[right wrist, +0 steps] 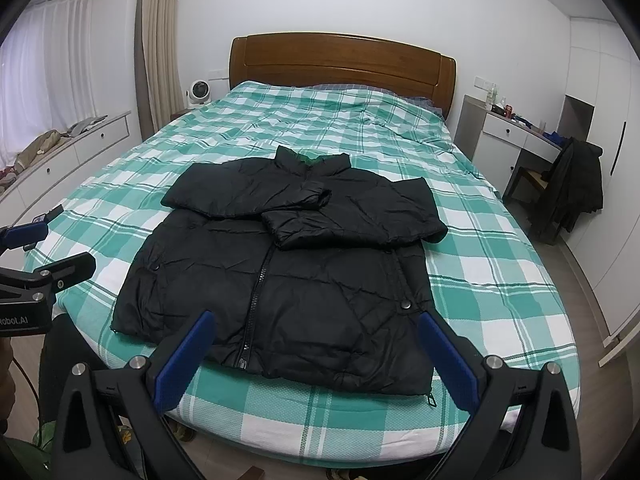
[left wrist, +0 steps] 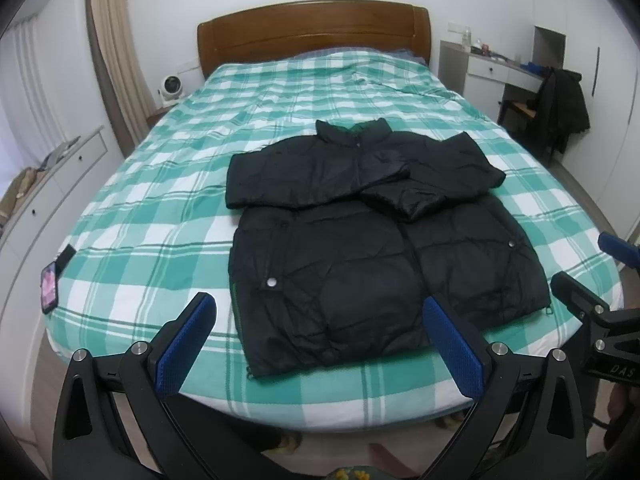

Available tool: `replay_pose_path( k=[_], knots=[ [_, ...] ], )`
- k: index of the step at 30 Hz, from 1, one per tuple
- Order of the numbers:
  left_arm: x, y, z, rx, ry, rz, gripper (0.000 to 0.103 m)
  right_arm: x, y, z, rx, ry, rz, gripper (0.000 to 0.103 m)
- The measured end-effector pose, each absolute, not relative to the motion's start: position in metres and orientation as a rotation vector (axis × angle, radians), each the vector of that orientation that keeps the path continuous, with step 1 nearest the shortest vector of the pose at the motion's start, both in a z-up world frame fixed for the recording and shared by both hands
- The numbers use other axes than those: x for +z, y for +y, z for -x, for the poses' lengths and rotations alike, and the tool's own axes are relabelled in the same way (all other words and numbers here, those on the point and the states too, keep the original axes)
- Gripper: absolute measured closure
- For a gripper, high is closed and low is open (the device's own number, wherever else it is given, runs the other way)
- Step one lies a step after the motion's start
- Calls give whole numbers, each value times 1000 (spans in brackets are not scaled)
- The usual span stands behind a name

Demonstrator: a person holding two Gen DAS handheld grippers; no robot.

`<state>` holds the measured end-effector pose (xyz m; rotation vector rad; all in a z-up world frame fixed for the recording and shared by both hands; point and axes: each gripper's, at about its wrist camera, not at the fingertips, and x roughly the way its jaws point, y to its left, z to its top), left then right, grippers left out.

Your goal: Fold large clothes

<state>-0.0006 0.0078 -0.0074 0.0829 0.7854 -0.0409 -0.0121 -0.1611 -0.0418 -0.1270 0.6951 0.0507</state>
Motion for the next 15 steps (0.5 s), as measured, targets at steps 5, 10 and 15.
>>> replay_pose_path(
  k=[5, 10, 15],
  knots=[
    [-8, 9, 0, -42, 792, -83, 0, -42, -161, 12, 51, 697, 128, 0],
    [-9, 7, -1, -43, 790, -84, 0, -43, -161, 12, 50, 694, 127, 0],
    [-11, 8, -3, -44, 794, -81, 0, -43, -161, 12, 51, 695, 128, 0]
  ],
)
